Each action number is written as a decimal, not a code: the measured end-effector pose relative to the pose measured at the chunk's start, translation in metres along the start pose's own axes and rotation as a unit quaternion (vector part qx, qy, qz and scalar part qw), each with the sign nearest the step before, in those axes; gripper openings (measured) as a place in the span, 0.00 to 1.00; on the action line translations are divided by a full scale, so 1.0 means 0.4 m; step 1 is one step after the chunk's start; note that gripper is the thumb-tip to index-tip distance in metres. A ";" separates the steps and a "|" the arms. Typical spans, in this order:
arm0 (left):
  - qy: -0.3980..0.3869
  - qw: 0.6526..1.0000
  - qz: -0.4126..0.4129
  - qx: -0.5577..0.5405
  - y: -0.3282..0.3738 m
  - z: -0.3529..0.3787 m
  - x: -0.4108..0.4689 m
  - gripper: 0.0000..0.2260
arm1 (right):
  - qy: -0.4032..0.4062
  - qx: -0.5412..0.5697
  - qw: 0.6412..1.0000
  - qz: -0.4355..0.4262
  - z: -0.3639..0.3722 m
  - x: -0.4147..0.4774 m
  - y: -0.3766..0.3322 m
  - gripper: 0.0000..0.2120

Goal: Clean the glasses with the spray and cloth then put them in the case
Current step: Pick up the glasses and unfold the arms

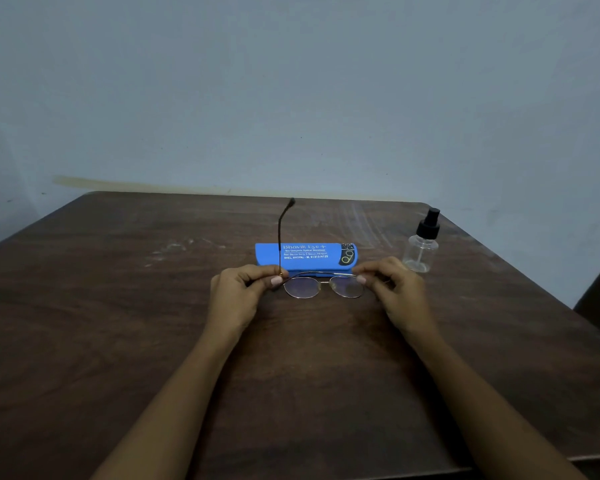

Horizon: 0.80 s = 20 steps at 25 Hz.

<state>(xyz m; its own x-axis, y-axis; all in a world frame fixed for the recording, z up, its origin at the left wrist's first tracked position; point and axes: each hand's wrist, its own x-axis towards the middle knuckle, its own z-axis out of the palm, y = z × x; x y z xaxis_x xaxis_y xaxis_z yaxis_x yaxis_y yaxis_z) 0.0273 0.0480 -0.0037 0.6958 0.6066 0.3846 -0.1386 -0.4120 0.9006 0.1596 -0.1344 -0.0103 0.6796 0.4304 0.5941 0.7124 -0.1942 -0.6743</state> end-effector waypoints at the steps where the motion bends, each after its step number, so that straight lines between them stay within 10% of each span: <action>1: 0.003 1.000 0.006 0.006 0.000 0.000 0.001 0.07 | 0.001 -0.024 1.000 -0.012 0.001 0.000 0.000 0.07; 9: 0.002 1.000 0.006 0.003 0.003 0.004 -0.001 0.08 | 0.030 -0.167 0.984 -0.061 0.015 -0.011 0.000 0.05; 20: 0.014 1.000 0.013 0.008 0.002 0.001 -0.004 0.07 | 0.054 -0.061 0.997 -0.005 0.009 -0.016 -0.019 0.03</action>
<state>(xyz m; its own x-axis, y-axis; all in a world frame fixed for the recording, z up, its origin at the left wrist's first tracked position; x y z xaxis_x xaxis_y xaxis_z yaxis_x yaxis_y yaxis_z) 0.0264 0.0463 -0.0036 0.6726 0.6135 0.4138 -0.1448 -0.4393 0.8866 0.1493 -0.1325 -0.0104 0.6821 0.3372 0.6489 0.7311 -0.2993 -0.6131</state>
